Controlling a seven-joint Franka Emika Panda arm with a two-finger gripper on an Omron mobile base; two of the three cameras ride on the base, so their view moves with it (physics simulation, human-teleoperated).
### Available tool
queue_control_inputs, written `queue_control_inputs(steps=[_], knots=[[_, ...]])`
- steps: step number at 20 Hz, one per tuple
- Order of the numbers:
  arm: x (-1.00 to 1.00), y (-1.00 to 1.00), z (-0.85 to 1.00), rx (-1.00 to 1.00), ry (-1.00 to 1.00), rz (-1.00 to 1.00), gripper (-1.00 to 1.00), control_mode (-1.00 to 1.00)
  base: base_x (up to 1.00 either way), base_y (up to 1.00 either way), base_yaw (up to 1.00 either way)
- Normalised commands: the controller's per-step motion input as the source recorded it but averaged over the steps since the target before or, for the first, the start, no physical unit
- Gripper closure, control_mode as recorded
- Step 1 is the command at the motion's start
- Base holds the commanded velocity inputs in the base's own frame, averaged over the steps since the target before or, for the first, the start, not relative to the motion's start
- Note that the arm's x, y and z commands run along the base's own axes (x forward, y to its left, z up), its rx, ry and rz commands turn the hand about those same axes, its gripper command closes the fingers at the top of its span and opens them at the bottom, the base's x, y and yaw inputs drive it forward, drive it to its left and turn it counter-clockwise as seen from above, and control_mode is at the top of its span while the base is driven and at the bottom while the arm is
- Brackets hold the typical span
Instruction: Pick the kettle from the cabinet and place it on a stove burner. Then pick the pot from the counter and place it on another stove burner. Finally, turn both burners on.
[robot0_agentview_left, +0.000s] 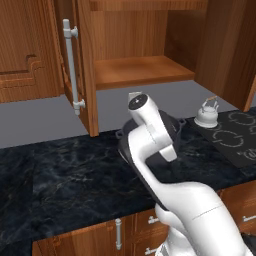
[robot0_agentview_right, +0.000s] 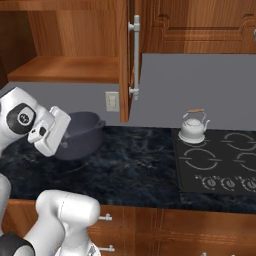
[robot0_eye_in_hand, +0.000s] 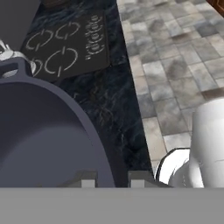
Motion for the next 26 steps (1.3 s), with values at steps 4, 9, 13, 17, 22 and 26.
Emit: queue_control_inputs(steps=[4, 9, 13, 17, 22, 26], knots=[[-0.49, -0.11, 0.26, 0.02, -0.02, 0.00, 1.00, -1.00, 0.00, 0.00, 0.00], [-0.50, -0.10, 0.25, 0.02, -0.02, 0.00, 1.00, -1.00, 0.00, 0.00, 0.00], [-0.51, -0.07, 0.31, 0.01, -0.05, 0.00, 1.00, -1.00, 0.00, 0.00, 0.00], [-0.58, -0.05, 0.29, 0.02, -0.07, 0.00, 1.00, -1.00, 0.00, 0.00, 0.00], [-0.60, -0.01, 0.28, 0.02, -0.06, 0.00, 1.00, -1.00, 0.00, 0.00, 0.00], [-0.56, 0.00, 0.24, 0.03, -0.03, 0.00, 1.00, -1.00, 0.00, 0.00, 0.00]])
